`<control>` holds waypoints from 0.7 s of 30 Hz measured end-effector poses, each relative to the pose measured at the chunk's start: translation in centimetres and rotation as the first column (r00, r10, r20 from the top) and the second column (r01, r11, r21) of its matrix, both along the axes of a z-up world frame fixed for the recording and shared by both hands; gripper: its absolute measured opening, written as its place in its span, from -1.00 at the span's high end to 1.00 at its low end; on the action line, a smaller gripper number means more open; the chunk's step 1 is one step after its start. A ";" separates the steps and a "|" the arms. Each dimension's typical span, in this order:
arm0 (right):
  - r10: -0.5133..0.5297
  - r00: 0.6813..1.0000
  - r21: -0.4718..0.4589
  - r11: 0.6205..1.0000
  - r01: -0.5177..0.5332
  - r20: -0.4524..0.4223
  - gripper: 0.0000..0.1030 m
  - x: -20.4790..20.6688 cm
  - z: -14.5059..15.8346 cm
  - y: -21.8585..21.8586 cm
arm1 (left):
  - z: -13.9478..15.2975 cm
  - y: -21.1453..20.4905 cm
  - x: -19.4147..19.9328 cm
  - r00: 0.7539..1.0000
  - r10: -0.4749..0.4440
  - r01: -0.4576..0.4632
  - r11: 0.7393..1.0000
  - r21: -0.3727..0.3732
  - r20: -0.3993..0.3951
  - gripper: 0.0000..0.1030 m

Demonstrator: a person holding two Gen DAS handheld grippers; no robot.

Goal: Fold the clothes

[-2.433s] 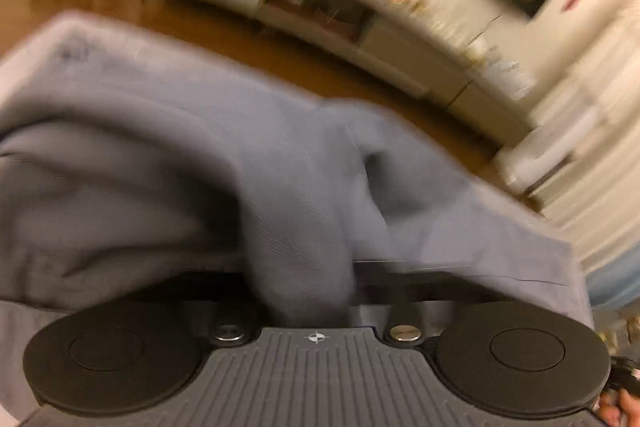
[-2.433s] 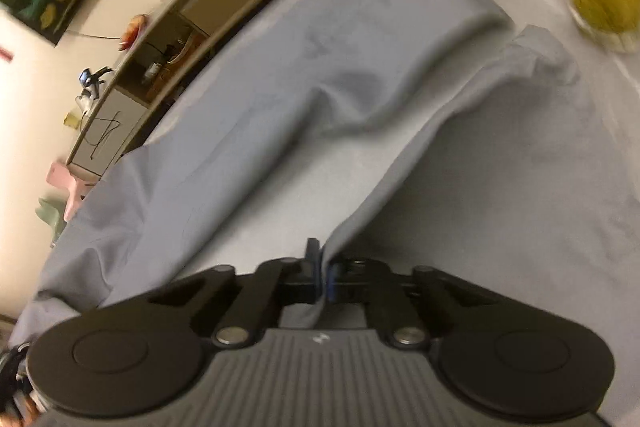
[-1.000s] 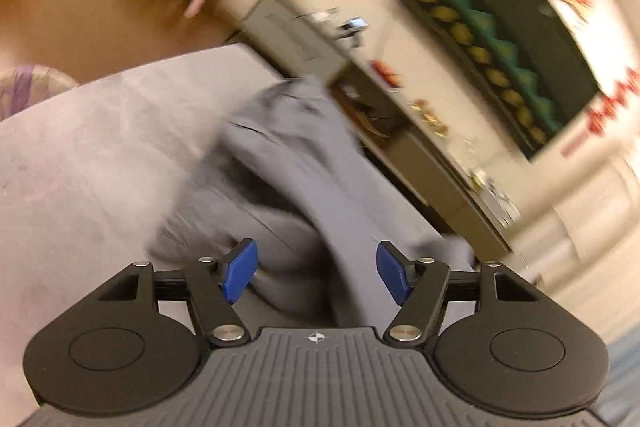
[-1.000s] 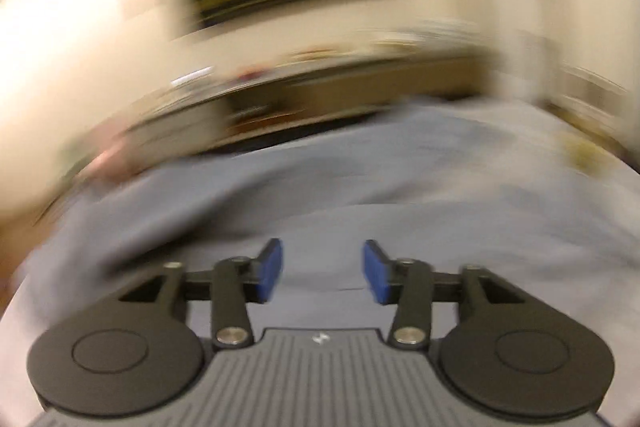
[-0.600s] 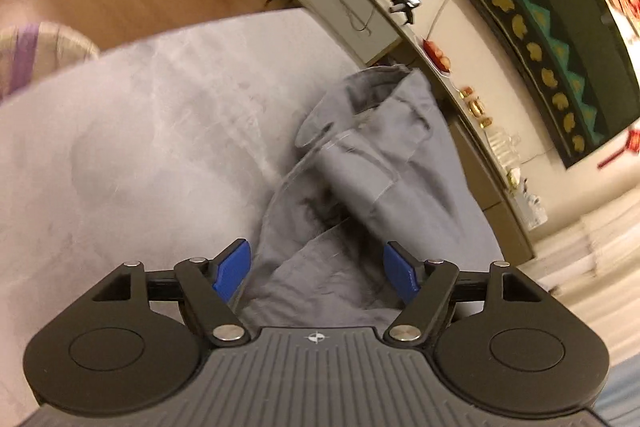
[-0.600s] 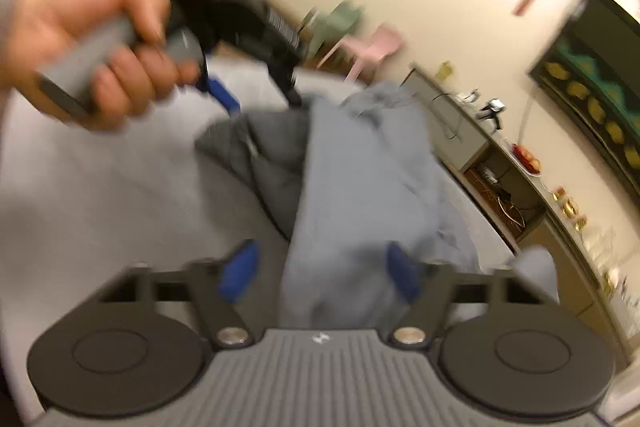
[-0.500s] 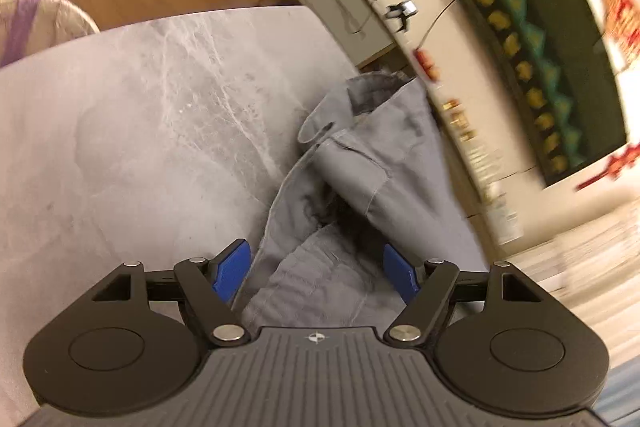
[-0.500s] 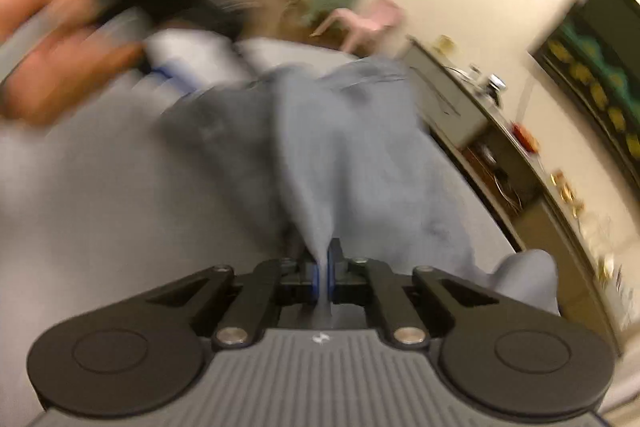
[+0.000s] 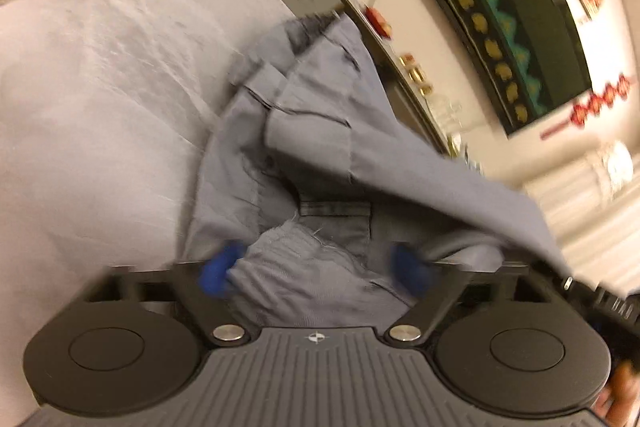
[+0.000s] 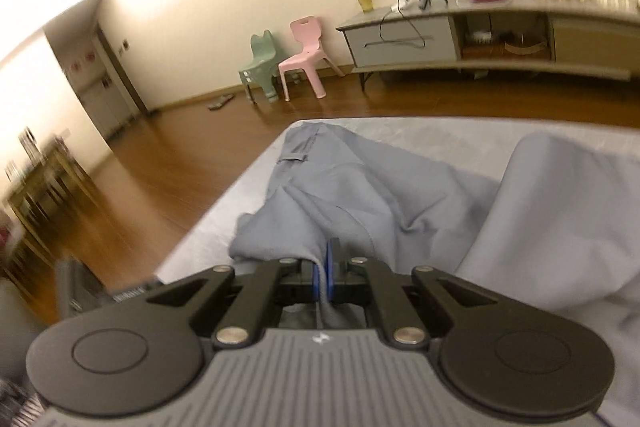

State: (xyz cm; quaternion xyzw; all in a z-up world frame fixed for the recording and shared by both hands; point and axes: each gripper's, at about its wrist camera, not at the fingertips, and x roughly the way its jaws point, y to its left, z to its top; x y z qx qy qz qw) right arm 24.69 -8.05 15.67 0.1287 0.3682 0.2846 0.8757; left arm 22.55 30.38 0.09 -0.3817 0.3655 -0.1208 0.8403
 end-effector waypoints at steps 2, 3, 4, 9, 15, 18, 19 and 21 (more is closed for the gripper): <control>-0.007 0.999 0.058 0.998 0.009 -0.039 0.92 0.3 -0.5 -0.1 | 0.1 -0.7 0.6 1.000 -0.014 0.013 0.999 0.042 0.016 0.41; -0.012 0.998 0.087 0.996 0.017 -0.059 0.92 0.5 -0.5 -0.6 | 0.6 -0.3 0.7 0.999 0.003 -0.006 0.998 0.060 0.037 0.50; -0.017 0.997 0.111 0.993 0.025 -0.077 0.92 0.9 -0.9 -0.9 | 1.1 0.1 0.8 0.998 0.020 -0.024 0.997 0.077 0.058 0.55; -0.016 0.989 0.244 0.968 0.052 -0.148 0.92 1.2 -2.2 -3.1 | 3.6 2.1 1.1 0.981 0.097 -0.123 0.980 0.154 0.165 0.67; 0.067 0.995 0.222 0.974 -0.050 -0.073 0.90 0.1 -2.4 -1.2 | 6.5 4.5 1.6 0.938 0.174 -0.248 0.941 0.231 0.299 0.38; 0.133 0.988 0.111 0.986 -0.123 -0.082 0.84 0.2 -3.5 1.2 | 4.8 6.7 2.4 0.950 0.269 -0.298 0.934 0.197 0.162 0.36; 0.155 0.984 0.088 0.985 -0.147 -0.084 0.81 0.1 -4.0 2.0 | 4.3 7.5 1.9 0.945 0.299 -0.319 0.934 0.162 0.135 0.36; 0.197 0.976 0.069 0.979 -0.191 -0.093 0.71 -0.1 -4.7 3.2 | 3.6 8.9 0.8 0.932 0.349 -0.359 0.927 0.107 0.097 0.20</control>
